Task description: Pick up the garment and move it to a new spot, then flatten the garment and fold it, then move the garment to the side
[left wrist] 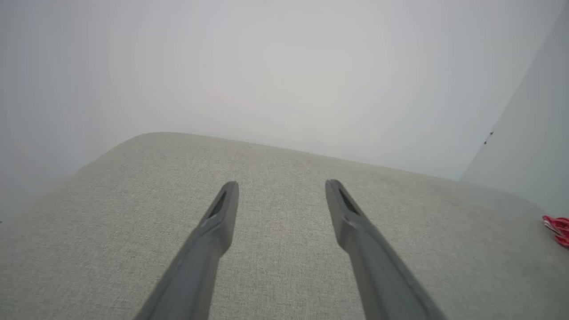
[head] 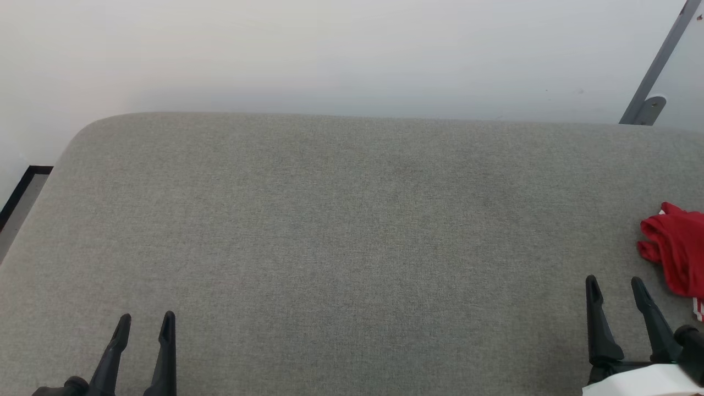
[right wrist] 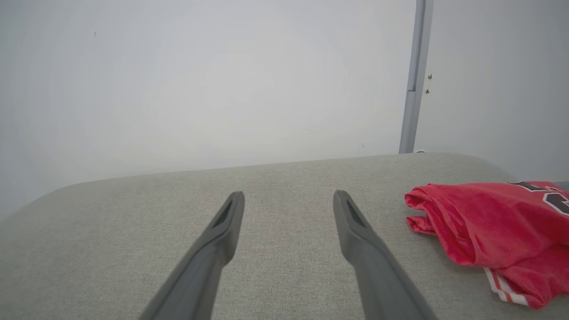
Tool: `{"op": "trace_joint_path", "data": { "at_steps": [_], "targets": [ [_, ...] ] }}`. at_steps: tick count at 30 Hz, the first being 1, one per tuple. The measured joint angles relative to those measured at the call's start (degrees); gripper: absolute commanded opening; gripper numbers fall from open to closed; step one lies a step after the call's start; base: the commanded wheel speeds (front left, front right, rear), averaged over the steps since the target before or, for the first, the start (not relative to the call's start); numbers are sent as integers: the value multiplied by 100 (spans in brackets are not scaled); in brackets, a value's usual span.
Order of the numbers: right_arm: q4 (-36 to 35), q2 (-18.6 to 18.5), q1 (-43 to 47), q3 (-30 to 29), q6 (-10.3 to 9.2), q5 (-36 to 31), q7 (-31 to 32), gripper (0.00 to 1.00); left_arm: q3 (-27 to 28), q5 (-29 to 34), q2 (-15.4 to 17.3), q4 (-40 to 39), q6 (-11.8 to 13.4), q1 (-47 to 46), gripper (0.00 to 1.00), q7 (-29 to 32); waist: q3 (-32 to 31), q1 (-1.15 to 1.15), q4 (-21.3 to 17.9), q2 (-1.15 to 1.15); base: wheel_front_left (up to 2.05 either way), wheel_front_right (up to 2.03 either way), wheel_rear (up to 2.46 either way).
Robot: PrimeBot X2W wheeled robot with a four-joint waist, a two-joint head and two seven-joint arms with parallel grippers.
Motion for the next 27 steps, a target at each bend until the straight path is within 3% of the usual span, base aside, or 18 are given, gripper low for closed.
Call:
{"op": "trace_joint_path", "data": {
  "at_steps": [21,22,27],
  "targets": [
    [33,44,-16,126,0,105,20,100,23,3,-15,-8,1,-42,100,0,109,0,-1,0,0,0,0],
    [57,47,-21,130,0,104,23,0,20,3,-21,16,0,-40,0,3,117,0,-1,0,0,0,0],
    [336,97,79,138,0,108,40,0,-48,3,-191,287,0,-11,0,16,120,0,-3,0,0,0,0]
  ]
}}
